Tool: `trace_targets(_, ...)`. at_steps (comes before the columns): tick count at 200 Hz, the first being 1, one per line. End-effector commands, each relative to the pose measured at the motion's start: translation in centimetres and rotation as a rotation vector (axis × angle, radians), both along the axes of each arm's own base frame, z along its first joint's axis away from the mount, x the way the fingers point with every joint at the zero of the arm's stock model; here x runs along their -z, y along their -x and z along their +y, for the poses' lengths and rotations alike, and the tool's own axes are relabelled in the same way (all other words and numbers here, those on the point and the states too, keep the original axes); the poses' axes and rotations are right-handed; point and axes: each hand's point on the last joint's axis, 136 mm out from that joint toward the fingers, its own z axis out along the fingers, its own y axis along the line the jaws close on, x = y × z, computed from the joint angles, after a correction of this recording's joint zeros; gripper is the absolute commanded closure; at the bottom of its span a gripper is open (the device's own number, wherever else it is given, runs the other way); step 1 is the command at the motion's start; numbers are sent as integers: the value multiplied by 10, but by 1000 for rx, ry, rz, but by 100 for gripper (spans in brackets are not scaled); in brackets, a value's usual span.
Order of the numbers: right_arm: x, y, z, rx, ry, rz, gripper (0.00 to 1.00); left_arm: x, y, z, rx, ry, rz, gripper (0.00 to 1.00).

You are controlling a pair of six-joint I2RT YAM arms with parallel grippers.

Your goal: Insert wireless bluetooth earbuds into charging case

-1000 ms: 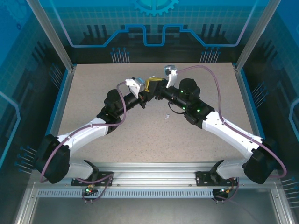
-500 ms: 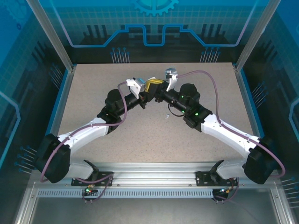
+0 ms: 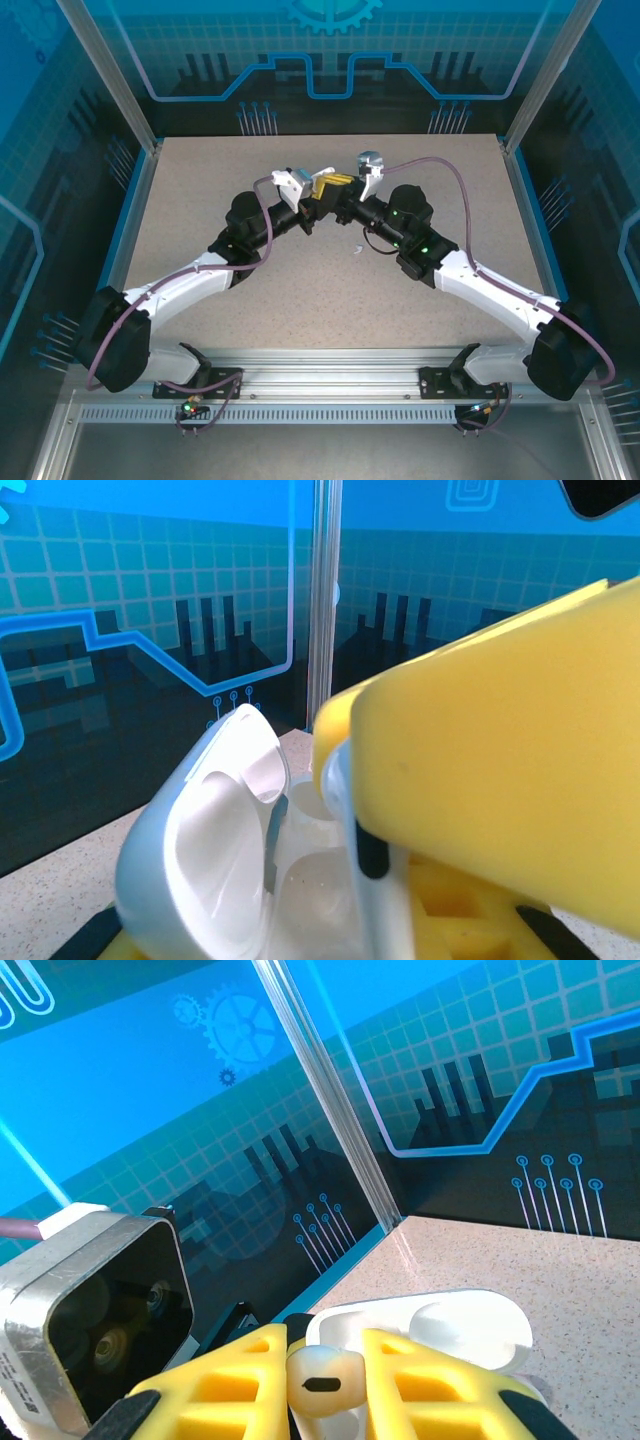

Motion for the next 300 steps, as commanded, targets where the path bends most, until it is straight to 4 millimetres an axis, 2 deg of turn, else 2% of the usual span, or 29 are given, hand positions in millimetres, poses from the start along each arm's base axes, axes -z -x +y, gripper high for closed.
trace_targets(1, 38, 4, 10, -33, 92, 74, 80, -61, 11, 4, 18, 112, -142, 100)
trace_targets(89, 38, -17, 11, 40, 91, 52, 81, -60, 20, 0, 55, 111, -141, 100)
trace_targets(121, 44, -14, 12, 26, 124, 42, 81, -61, 22, 1, 51, 114, -142, 100)
trace_targets(178, 51, 1, 10, -25, 235, -24, 81, -69, 28, 4, 57, 119, -162, 100)
trace_targets(214, 54, 1, 8, -18, 244, -8, 81, -70, 30, 4, 58, 118, -164, 100)
trace_targets(238, 54, 0, 9, -19, 234, 19, 77, -69, 29, 5, 56, 117, -160, 100)
trace_targets(263, 51, -5, 10, -8, 210, 60, 66, -66, 30, 3, 61, 114, -151, 100)
trace_targets(300, 48, -10, 10, 7, 187, 126, 61, -61, 29, 3, 60, 107, -142, 100)
